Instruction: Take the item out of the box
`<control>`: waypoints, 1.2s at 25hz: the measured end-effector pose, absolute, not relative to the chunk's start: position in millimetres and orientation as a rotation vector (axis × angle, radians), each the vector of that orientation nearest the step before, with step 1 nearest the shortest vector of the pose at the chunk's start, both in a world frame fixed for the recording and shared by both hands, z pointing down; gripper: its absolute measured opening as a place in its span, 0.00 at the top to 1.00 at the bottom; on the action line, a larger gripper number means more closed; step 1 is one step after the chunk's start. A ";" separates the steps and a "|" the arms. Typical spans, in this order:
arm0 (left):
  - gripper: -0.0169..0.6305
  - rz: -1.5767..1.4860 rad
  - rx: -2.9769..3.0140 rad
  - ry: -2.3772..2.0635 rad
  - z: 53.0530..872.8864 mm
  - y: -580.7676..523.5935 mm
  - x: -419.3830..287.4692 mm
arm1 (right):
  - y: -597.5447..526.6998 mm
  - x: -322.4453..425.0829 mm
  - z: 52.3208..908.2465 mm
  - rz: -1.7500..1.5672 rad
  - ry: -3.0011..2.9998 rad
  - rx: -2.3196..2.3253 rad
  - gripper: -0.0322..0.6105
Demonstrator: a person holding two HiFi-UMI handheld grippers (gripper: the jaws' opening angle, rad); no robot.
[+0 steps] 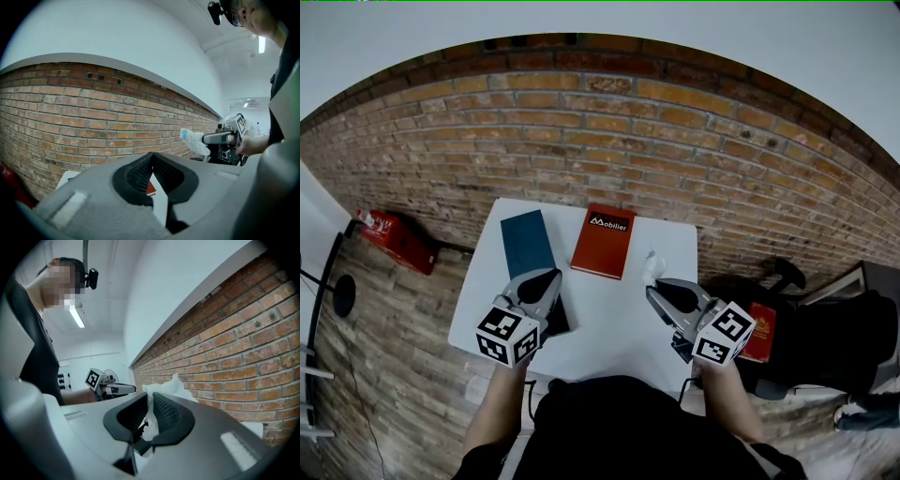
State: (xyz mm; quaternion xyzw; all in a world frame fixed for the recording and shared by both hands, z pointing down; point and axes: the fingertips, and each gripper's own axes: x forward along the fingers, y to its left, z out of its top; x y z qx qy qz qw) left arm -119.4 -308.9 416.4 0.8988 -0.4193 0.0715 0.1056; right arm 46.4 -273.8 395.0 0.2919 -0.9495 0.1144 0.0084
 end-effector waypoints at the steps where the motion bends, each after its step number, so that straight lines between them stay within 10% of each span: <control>1: 0.96 0.209 2.647 -1.233 417.1 -309.1 -120.1 | -274.9 45.6 396.0 0.363 -2.965 0.917 0.89; 30: 0.96 0.170 2.553 -1.234 445.2 -321.8 -147.3 | -291.8 1.7 426.6 0.456 -2.932 0.814 0.90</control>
